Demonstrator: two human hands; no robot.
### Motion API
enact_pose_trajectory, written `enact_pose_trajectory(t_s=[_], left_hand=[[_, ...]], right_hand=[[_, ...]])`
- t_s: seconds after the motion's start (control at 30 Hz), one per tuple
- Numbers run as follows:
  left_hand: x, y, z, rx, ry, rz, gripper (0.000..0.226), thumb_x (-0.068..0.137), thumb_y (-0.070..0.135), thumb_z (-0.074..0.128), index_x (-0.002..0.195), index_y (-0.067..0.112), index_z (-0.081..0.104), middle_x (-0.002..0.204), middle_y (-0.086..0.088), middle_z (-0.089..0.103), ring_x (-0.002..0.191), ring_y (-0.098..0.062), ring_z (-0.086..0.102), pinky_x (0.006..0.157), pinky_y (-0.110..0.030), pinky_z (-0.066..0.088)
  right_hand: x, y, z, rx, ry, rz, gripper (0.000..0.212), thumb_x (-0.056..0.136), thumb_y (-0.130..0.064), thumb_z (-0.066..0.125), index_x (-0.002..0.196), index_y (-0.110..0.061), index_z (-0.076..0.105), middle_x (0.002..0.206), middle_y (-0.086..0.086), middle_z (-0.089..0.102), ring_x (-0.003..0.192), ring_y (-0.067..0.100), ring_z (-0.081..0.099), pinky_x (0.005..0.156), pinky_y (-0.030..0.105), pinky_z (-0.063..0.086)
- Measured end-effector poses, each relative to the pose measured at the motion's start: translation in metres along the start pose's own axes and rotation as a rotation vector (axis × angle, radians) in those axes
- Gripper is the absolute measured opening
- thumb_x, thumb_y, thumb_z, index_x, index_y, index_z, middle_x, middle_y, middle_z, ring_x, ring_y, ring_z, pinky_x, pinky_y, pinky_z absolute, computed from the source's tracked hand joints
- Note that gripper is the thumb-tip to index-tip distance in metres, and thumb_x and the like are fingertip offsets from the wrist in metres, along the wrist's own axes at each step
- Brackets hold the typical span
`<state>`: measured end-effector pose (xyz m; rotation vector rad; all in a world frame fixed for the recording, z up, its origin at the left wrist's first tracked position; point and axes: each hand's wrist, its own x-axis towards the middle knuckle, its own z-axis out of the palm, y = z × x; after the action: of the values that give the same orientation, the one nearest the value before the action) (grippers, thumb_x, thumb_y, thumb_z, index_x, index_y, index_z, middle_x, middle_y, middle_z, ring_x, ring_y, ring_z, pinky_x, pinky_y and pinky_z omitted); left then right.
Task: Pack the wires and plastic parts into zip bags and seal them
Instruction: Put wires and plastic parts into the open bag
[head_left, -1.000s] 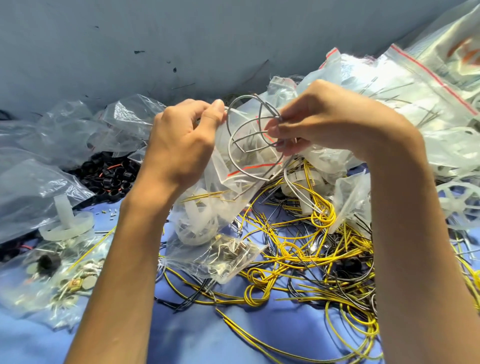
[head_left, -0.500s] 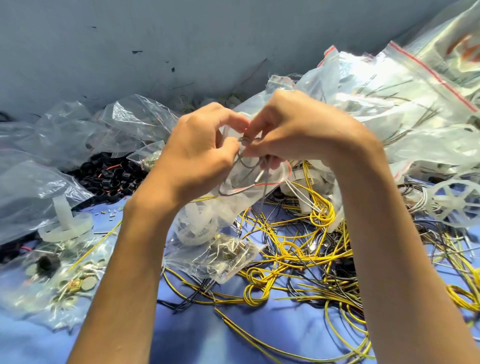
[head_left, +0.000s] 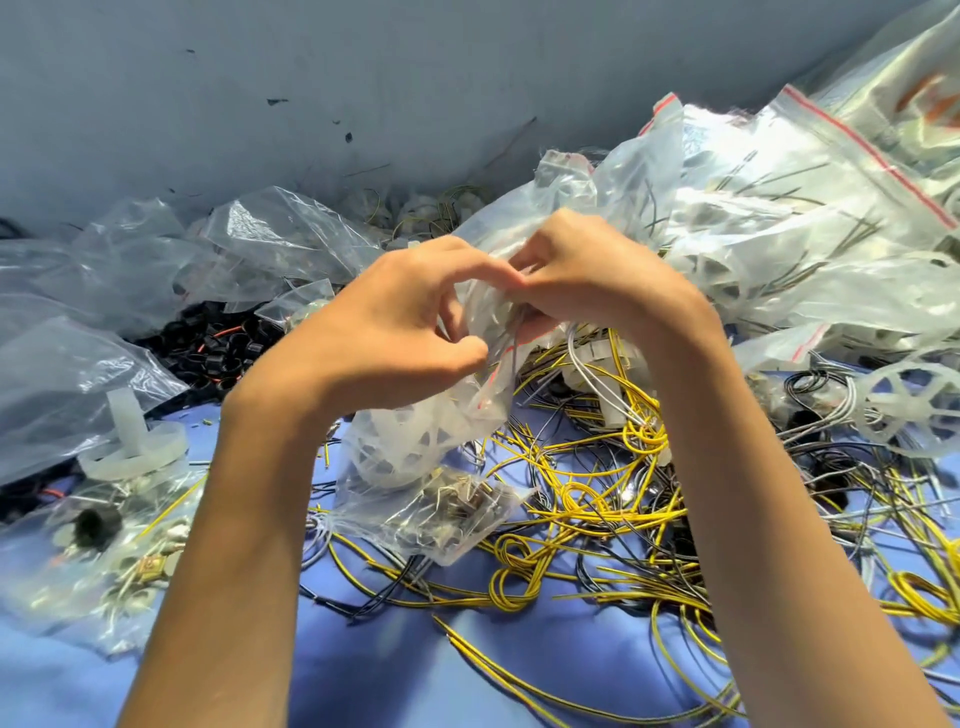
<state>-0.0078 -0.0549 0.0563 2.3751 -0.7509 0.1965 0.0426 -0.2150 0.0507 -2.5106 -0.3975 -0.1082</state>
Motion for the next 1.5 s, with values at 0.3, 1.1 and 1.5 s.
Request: enact_pose_trajectory(t_s=[0.3, 1.1, 1.5], left_hand=[[0.001, -0.008, -0.007, -0.048, 0.180, -0.128, 0.046, 0.079, -0.004, 0.053, 0.114, 0.024, 0.063, 0.059, 0.012, 0.049, 0.049, -0.001, 0.042, 0.050, -0.006, 0.032], [0.004, -0.002, -0.004, -0.186, 0.333, -0.088, 0.042, 0.082, -0.014, 0.044, 0.108, 0.009, 0.067, 0.052, 0.023, 0.056, 0.043, 0.004, 0.047, 0.046, -0.002, 0.030], [0.003, 0.000, -0.008, -0.142, 0.391, -0.118, 0.040, 0.082, -0.010, 0.045, 0.107, 0.011, 0.067, 0.063, 0.004, 0.055, 0.043, 0.003, 0.046, 0.048, -0.005, 0.030]], right_hand=[[-0.013, 0.005, -0.019, -0.136, -0.294, -0.078, 0.069, 0.066, -0.032, 0.082, 0.130, -0.027, 0.058, 0.108, -0.011, 0.068, 0.099, 0.010, 0.064, 0.096, 0.036, 0.048], [-0.005, -0.011, 0.012, -0.408, -0.306, -0.249, 0.035, 0.092, -0.013, 0.052, 0.124, -0.027, 0.060, 0.103, -0.007, 0.059, 0.094, 0.013, 0.053, 0.069, 0.022, 0.032], [-0.005, -0.019, 0.009, -0.106, 0.002, -0.302, 0.022, 0.080, -0.007, 0.060, 0.081, -0.023, 0.076, 0.069, -0.003, 0.070, 0.067, 0.004, 0.063, 0.058, 0.014, 0.046]])
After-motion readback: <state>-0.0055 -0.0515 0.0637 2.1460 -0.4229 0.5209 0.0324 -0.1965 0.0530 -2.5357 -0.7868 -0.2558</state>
